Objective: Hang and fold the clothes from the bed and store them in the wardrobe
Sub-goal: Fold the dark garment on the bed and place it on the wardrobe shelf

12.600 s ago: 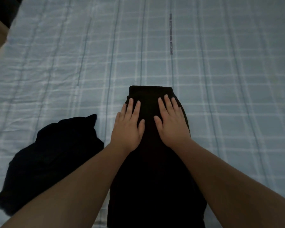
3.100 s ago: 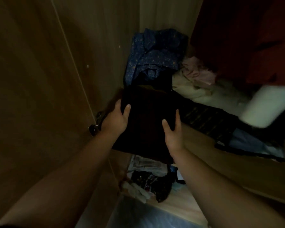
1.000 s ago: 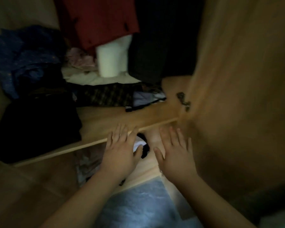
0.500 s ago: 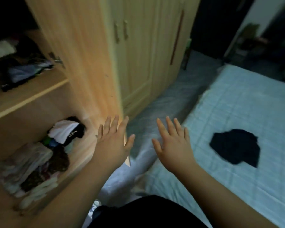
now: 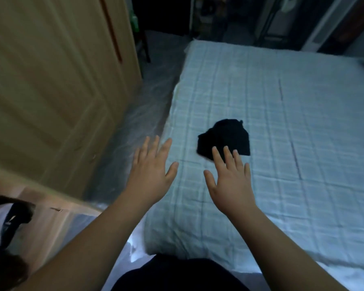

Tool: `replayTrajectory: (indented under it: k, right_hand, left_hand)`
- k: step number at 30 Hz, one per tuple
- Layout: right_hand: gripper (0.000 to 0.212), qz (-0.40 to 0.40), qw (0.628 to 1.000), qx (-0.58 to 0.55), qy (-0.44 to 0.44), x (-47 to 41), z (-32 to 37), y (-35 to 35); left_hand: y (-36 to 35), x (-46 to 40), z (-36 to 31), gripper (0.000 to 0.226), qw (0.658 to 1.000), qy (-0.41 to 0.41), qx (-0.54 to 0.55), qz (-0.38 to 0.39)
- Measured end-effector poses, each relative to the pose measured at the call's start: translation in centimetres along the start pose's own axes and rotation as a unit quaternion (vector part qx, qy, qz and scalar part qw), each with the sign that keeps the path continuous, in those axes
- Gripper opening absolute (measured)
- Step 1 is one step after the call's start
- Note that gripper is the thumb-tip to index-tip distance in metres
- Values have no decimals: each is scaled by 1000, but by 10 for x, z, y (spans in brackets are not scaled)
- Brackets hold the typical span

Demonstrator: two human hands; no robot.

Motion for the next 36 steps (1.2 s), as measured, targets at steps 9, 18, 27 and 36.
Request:
replayTrajectory:
  k: [9, 18, 27, 36]
  right_hand:
    - [67, 20, 994, 23, -102, -88, -53, -33]
    - [68, 27, 987, 8, -155, -174, -103, -90]
    - [69, 19, 991, -37, -129, -321, -185, -203]
    - [54, 54, 979, -123, -155, -372, -219, -285]
  left_hand:
    - [-86, -130, -8, 76, 990, -93, 51, 95]
    - [-173, -238, -5, 69, 983, -82, 102, 129]
    - [-322, -345, -20, 87, 979, -106, 92, 150]
    - [-431, -358, -9, 49, 978, -97, 105, 151]
Point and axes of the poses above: each hand's wrist, its own x-axis away from the middle knuckle, its own y-axis out of the back of the hand, z = x × y, the point moved 2 cm from there along -x, towards the middle knuckle, and after that the axes turned 7 degrees about -y, right-handed, at the moved point
